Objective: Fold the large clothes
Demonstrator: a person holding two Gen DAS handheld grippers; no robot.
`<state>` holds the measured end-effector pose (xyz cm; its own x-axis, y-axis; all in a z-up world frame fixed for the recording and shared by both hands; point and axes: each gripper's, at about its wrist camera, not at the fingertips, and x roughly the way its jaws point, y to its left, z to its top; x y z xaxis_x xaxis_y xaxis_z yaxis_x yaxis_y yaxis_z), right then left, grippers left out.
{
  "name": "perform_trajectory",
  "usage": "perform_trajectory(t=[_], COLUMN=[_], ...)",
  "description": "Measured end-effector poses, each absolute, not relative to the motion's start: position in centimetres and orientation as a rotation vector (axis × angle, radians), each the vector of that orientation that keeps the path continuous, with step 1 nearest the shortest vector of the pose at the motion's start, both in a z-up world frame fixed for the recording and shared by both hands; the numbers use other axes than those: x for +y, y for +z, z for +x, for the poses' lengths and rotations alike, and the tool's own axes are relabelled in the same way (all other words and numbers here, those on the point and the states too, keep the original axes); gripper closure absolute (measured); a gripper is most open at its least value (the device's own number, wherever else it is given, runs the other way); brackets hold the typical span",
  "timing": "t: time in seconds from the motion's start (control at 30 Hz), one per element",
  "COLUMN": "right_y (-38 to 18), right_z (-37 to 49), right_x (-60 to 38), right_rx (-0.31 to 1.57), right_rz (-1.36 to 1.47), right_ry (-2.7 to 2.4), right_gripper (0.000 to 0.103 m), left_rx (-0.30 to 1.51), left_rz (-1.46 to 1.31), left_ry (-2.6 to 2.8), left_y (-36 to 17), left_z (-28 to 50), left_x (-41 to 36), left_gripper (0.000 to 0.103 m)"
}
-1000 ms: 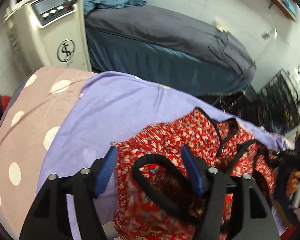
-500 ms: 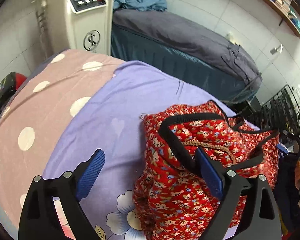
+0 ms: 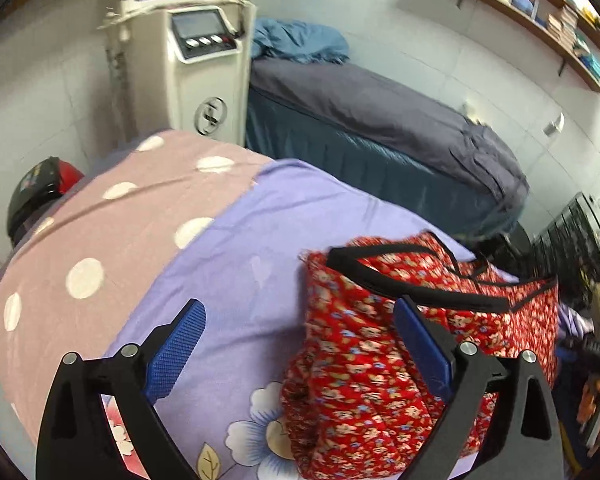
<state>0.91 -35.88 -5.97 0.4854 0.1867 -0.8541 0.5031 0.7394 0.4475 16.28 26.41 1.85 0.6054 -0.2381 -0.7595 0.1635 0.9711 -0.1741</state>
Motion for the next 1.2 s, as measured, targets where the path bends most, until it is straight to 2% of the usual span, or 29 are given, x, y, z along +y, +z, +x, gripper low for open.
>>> perform_trajectory(t=[0.13, 0.17, 0.23, 0.5, 0.8, 0.9, 0.93, 0.97, 1.03, 1.1, 1.2], right_y=[-6.3, -6.3, -5.9, -5.8, -5.9, -7.7, -7.9, -7.6, -6.8, -5.9, -5.3], right_z=[0.1, 0.1, 0.2, 0.6, 2.6, 3.7, 3.9, 4.1, 4.0, 3.7, 3.4], right_x=[-34.9, -34.6, -33.8, -32.7, -35.1, -36.1, -36.1, -35.8, -35.8, -36.8, -38.6], right_rx=[1.086, 1.087, 1.08, 1.09, 1.06, 1.13, 1.136, 1.137, 1.118, 1.079, 1.026], right_rz=[0.702, 0.689, 0.655, 0.544, 0.479, 0.538, 0.525, 0.477, 0.443, 0.461, 0.525], right_ry=[-0.2, -0.19, -0.171, -0.193, -0.264, -0.203, -0.195, -0.201, -0.205, -0.224, -0.293], right_gripper=[0.039, 0.029, 0.023, 0.023, 0.022, 0.021, 0.034, 0.058, 0.081, 0.087, 0.089], left_rx=[0.912, 0.934, 0.957, 1.02, 1.051, 1.093, 1.089, 1.084, 1.068, 1.05, 1.034], left_rz=[-0.129, -0.12, -0.077, 0.087, 0.099, 0.07, 0.084, 0.096, 0.134, 0.136, 0.153], left_ry=[-0.236, -0.248, -0.276, -0.418, -0.481, -0.53, -0.521, -0.522, -0.513, -0.502, -0.495], left_y=[1.3, 0.8, 0.0, -3.5, -6.2, -6.7, -6.7, -6.7, -6.0, -5.1, -4.3], left_z=[16.0, 15.8, 15.2, 12.7, 16.5, 17.6, 17.8, 17.9, 18.1, 18.7, 20.4], left_x=[27.7, 27.6, 26.9, 23.1, 20.0, 19.1, 18.8, 18.5, 18.1, 18.2, 17.6], left_gripper=[0.007, 0.007, 0.007, 0.007, 0.007, 0.029, 0.036, 0.041, 0.064, 0.077, 0.081])
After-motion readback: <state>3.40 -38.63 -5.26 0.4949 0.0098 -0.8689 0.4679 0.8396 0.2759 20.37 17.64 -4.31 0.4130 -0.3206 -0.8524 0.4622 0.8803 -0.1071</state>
